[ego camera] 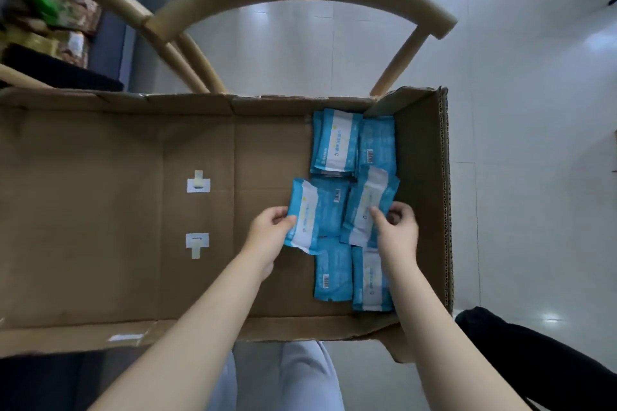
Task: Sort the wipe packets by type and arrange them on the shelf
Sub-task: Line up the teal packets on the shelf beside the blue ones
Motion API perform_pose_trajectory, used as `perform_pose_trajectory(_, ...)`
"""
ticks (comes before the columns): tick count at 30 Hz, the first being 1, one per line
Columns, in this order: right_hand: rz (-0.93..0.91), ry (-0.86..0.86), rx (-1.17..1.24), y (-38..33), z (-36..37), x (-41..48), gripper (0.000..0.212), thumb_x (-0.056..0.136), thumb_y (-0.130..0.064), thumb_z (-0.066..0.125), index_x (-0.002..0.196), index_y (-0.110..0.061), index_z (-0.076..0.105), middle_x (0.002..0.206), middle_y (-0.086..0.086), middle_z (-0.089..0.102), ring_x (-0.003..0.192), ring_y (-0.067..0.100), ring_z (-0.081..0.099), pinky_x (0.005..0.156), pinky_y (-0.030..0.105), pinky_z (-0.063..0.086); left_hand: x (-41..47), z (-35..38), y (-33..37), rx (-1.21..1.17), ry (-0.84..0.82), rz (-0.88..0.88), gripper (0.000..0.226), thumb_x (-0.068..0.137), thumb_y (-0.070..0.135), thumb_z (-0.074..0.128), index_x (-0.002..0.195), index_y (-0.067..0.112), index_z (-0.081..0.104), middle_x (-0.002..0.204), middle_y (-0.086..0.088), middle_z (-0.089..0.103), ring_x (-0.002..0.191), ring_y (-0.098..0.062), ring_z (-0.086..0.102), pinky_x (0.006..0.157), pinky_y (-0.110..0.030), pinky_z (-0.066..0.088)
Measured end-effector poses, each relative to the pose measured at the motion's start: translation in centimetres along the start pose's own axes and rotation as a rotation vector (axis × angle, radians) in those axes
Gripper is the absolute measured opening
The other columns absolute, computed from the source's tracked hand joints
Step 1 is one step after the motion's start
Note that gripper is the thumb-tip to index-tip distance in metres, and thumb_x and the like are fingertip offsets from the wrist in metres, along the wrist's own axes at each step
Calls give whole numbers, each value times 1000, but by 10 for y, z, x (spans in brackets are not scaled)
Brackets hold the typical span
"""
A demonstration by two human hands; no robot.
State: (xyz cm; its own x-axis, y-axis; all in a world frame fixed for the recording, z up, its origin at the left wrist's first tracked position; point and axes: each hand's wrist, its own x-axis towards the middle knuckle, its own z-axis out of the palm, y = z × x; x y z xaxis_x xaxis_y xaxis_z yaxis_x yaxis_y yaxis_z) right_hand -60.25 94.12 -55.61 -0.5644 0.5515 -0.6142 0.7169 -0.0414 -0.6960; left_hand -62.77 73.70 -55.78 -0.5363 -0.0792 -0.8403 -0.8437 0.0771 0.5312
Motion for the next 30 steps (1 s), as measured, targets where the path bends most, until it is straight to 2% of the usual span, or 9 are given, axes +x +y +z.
perform_pose_trajectory(3,19,-127,157,-27,3,-32,37,86,-23,76,116,-24,55,119,14,66,113,28,65,101,52,50,-41,-36,10,-164,28,-20,15,98,13,57,113,16,58,114,-6,67,105,-19,65,93,-38,53)
perform_pose_trajectory(6,16,-310,224,-62,14,-81,60,87,-19,75,138,-22,43,127,28,59,115,39,62,104,59,46,-94,-81,21,-391,58,-1,18,99,12,55,117,13,57,113,-8,68,102,-21,66,80,-40,55)
perform_pose_trajectory(9,5,-497,206,-94,33,-140,94,72,-36,84,149,-17,33,134,13,62,113,26,67,105,55,46,-150,-125,29,-571,143,77,10,100,9,52,104,15,58,99,-5,69,85,-16,66,67,-34,52)
perform_pose_trajectory(10,-18,-538,182,-103,39,-155,95,71,-38,84,148,-16,35,133,10,63,111,25,68,102,51,50,-165,-136,31,-611,169,98,11,100,8,51,102,16,58,97,-4,69,82,-16,66,65,-32,50)
perform_pose_trajectory(14,-119,-724,232,-136,75,-253,34,91,-9,68,121,-18,55,98,-1,77,90,20,71,74,33,50,-250,-212,14,-820,289,220,14,101,11,49,110,16,59,104,-7,69,86,-18,65,68,-32,51)
perform_pose_trajectory(18,-118,-855,302,-148,103,-359,23,95,-16,63,117,-17,59,98,1,72,86,16,66,61,21,48,-336,-285,-27,-964,403,341,29,102,18,49,130,12,57,116,-10,70,102,-23,66,89,-41,50)
perform_pose_trajectory(22,-138,-990,266,-143,125,-459,20,94,-14,65,113,-16,59,105,10,68,95,25,57,60,22,43,-421,-347,-69,-1055,501,479,28,100,24,53,122,10,62,109,-9,74,91,-18,71,78,-35,57)
perform_pose_trajectory(27,-145,-1269,251,-140,151,-572,39,94,-9,64,130,-15,52,121,13,69,100,25,70,67,25,60,-519,-408,-111,-1095,591,663,16,96,6,56,109,10,65,99,-7,75,79,-11,72,63,-22,57)
perform_pose_trajectory(30,-195,-1433,221,-147,167,-629,37,92,-5,63,127,-15,53,121,14,69,105,27,71,74,30,62,-570,-437,-131,-1119,659,767,20,94,1,56,109,9,65,98,-6,76,81,-11,72,72,-23,59)
